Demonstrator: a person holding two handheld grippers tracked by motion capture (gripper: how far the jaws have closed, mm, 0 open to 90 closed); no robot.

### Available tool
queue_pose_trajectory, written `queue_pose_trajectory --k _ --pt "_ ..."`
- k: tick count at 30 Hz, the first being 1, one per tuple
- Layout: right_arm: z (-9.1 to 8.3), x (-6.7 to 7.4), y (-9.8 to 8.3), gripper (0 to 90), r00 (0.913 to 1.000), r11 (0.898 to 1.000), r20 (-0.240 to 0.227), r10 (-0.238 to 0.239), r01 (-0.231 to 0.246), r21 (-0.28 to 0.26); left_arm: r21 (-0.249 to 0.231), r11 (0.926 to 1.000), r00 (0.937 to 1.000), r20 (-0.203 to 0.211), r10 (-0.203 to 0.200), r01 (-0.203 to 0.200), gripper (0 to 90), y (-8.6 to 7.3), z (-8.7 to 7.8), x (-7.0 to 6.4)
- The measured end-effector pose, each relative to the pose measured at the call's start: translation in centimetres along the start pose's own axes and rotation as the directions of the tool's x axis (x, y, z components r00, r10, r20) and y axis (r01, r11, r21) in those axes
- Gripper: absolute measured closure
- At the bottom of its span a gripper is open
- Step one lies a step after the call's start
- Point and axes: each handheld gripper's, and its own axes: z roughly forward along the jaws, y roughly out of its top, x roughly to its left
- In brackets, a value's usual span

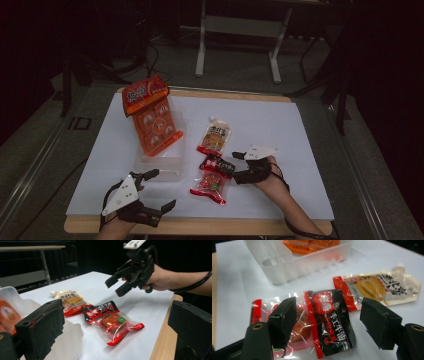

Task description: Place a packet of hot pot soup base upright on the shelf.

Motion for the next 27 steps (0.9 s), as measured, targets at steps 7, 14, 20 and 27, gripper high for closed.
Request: queue_pose_trajectory --k 7,14,20,27 --pt "1.4 -1.1 -0.7 30.7 0.9992 0.999 0.023 0.032 -0.033 0.043 0.023 0.9997 0.9999 0.016 -0.002 0.001 1.2 -0.6 0.6 -0.2" --pt "2.6 -2.2 -1.4 30.5 0.9960 0.993 0.026 0.086 -0.088 0.081 0.020 0.9998 0.9993 0.037 -0.005 0.005 1.2 -0.5 0.7 -0.3" --pt "3.4 -2.1 -2.3 30.3 0.9954 0.986 0.004 0.096 -0.095 0.136 0.029 0.9994 0.9991 0.037 -0.021 0.020 1.2 -0.7 0.9 -0.3" --pt "3.9 -1.9 -2.6 30.2 0.9950 0.981 0.002 0.099 -0.098 0.168 0.039 0.9992 0.9993 0.035 -0.013 0.011 1.2 -0.9 1.0 -0.4"
